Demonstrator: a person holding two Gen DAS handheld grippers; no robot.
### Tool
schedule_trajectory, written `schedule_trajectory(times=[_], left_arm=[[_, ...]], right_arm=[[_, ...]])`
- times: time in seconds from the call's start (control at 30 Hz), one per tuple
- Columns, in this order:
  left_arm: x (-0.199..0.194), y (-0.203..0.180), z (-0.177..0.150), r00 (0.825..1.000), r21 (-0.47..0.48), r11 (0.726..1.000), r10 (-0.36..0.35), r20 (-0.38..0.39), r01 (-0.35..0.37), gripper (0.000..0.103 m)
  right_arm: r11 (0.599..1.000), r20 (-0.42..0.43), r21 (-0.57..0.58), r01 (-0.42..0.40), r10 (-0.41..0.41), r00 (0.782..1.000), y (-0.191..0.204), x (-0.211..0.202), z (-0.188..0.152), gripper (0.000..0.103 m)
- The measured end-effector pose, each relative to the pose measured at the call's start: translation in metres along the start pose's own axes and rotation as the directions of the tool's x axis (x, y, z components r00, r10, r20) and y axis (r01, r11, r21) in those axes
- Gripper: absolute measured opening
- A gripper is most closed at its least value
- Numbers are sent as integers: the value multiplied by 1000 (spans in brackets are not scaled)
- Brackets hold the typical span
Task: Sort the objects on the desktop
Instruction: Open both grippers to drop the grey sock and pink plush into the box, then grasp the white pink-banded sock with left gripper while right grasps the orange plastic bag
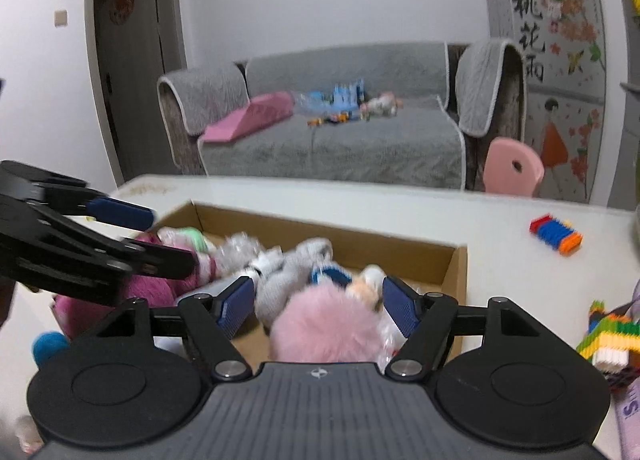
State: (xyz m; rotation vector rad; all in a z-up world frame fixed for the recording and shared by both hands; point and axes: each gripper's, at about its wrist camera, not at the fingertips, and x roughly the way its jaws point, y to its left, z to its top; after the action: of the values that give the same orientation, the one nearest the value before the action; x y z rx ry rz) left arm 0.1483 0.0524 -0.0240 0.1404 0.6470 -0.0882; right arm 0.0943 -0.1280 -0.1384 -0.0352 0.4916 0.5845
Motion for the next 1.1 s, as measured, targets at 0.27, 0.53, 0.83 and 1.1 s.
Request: schedule_trajectory(times=[0.27,0.53,0.83,1.1], left_arm=[[-93,25,-70,992,-82,993,94,85,-87,88],[-114,35,-148,996,-189,978,82,-20,-85,88],[-125,15,-182,998,-187,981,45,-42,-52,88],[-122,-3,-184,998,-159,987,17,-53,-25,88]], right_arm=[[999,125,-25,-36,39,991,11,-45,-2,73],[982,156,-81,-168,179,971,57,-89,-37,81],[968,-3,-124,-216,217,976,101,-70,-81,77],[988,-76,-70,-137,132,988,90,-41,-78,63]])
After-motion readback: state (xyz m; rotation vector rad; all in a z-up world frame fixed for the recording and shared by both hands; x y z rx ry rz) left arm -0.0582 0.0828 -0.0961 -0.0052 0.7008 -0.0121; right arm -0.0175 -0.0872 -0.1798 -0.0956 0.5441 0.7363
